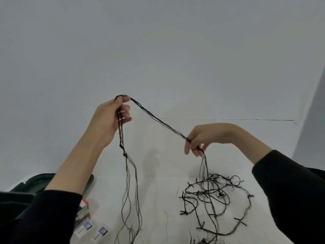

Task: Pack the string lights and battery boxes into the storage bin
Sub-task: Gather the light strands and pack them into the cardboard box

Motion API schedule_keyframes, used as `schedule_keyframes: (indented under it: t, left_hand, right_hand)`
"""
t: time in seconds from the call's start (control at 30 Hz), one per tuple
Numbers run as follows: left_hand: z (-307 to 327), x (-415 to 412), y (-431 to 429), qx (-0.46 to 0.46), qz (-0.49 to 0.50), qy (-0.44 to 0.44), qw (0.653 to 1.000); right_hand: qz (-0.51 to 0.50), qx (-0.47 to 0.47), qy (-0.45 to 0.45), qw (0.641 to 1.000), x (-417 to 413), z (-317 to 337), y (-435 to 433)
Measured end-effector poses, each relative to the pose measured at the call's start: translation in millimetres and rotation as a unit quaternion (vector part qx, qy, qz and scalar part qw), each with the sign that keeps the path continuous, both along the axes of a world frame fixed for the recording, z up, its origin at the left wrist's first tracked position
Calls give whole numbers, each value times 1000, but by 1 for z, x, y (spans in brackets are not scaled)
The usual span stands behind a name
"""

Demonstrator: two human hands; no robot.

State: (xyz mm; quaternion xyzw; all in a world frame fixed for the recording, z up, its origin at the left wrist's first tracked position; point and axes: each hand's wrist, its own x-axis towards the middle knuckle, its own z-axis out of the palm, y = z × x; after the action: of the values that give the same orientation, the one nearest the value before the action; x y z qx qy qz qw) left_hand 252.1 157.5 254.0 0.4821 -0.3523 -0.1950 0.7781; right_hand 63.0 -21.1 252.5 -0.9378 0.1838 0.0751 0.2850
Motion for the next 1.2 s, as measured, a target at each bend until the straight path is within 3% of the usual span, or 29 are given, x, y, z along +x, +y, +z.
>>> schedule_keyframes:
  t: [0.07,0.13,0.17,0.2,0.3,0.47,0.53,0.67,0.73,0.83,0.87,0.93,0.97,1.0,1.03,1.07,1.13,1.2]
  left_hand:
    - [-12,7,-3,30,11,2,999]
    - [-26,8,-10,69,14,-18,997]
    - [-32,8,-14,90,17,-32,995]
    - [-37,7,-19,107,19,-44,993]
    - [-45,2,-26,136,18,-60,989]
    - [-49,-7,-34,183,-1,-118,976]
    - [-52,-10,-37,196,-2,-132,972]
    - [-56,-11,-42,221,-3,-144,965]
    - [-61,-12,-45,242,-4,-157,958]
    - [-77,-19,-49,234,82,-212,945]
    - [-83,-25,-50,195,163,-277,927]
    - [-93,-47,-49,61,326,-435,837]
    - [-99,-59,-51,-1,358,-489,795]
    - [-104,-71,-55,-43,345,-522,779]
    - [-106,-83,-57,-50,297,-524,796]
    - [-107,-93,-59,-20,230,-486,843]
    - [-114,-103,-64,91,76,-383,916]
    - [-128,-101,-69,189,-38,-349,917]
  right_hand:
    - [-57,39,-132,989,-1,21,-5]
    - [-102,120,-336,929,1,57,-5]
    - [-101,131,-398,902,1,77,-3]
    - [-93,110,-416,898,1,96,0]
    - [-84,-29,-355,931,2,131,13]
    - [-76,-73,-357,928,13,153,21]
    - [-86,-68,-406,907,18,154,22]
    - [-72,-62,-362,927,26,154,28]
    - [-103,-32,-419,901,30,158,28]
    - [-110,-17,-400,910,35,157,30]
    - [-109,-13,-388,915,36,155,31]
    - [-111,-1,-381,918,40,149,32]
    - [-112,9,-384,916,41,147,32]
    - [-115,18,-389,914,43,147,32]
    - [-116,30,-394,911,44,146,32]
    - [-118,41,-397,909,44,147,33]
    - [-122,53,-409,903,42,149,34]
    - [-139,54,-431,890,39,151,32]
